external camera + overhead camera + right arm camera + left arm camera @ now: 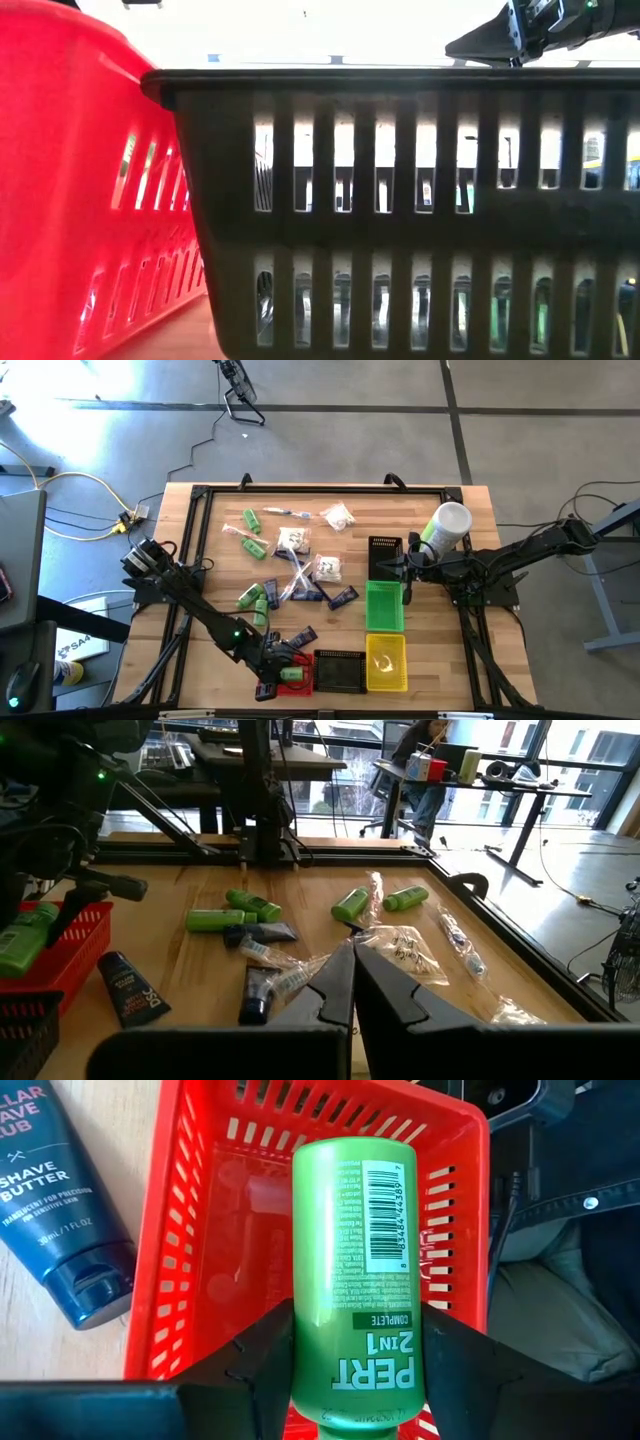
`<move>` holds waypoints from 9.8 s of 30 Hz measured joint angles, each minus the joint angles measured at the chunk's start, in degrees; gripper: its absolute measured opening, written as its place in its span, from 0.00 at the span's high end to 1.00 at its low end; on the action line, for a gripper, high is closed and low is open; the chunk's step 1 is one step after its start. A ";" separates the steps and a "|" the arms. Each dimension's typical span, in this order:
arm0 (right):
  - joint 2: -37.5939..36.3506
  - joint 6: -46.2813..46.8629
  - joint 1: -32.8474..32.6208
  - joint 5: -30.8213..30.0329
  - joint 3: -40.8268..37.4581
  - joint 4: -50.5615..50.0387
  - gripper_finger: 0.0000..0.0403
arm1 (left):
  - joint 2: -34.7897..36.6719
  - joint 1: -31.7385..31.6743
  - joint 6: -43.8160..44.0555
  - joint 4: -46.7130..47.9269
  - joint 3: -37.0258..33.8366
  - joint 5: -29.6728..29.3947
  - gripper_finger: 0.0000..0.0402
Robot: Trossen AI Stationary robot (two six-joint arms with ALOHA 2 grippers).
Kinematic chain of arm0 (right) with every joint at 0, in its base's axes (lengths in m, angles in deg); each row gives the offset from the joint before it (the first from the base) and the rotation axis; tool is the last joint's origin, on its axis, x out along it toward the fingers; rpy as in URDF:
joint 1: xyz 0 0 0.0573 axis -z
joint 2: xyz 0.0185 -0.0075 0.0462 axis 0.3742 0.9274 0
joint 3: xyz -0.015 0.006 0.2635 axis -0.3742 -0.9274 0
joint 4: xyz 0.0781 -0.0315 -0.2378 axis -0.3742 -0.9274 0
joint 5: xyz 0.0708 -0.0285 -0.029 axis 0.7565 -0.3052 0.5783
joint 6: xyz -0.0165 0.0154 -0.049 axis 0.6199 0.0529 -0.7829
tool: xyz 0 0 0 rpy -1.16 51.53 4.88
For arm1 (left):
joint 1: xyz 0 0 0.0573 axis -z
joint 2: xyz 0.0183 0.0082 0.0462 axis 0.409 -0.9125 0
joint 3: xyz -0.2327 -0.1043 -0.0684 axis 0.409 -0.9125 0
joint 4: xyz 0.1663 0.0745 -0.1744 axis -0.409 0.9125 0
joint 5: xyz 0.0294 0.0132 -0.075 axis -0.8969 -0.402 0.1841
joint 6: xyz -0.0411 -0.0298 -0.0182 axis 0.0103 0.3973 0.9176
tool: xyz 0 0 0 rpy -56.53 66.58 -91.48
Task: Pick & Place Travel size toiletries
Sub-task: Put the green shampoo bottle into the red bin, then put the top blue toothbrush into the bottom black bin
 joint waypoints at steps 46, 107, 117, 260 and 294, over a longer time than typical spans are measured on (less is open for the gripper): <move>0.00 -0.08 0.02 0.05 0.00 0.01 0.99 | 0.54 -9.35 -8.29 -0.03 -0.03 14.94 0.74; 0.02 -3.76 3.05 -0.66 0.02 5.65 0.99 | 38.67 -30.64 -47.32 -17.38 -27.03 -15.41 0.74; 0.00 0.70 6.63 -0.63 0.02 5.67 0.99 | 50.92 -37.10 -47.95 -16.07 -34.94 -15.41 0.74; 0.02 1.95 7.26 1.52 0.02 3.75 0.99 | 47.15 -42.01 -69.54 -11.85 -36.30 -13.06 0.44; 0.01 1.99 7.27 1.52 0.02 0.28 0.99 | 17.43 -42.03 -80.07 -15.44 -26.95 -12.92 0.44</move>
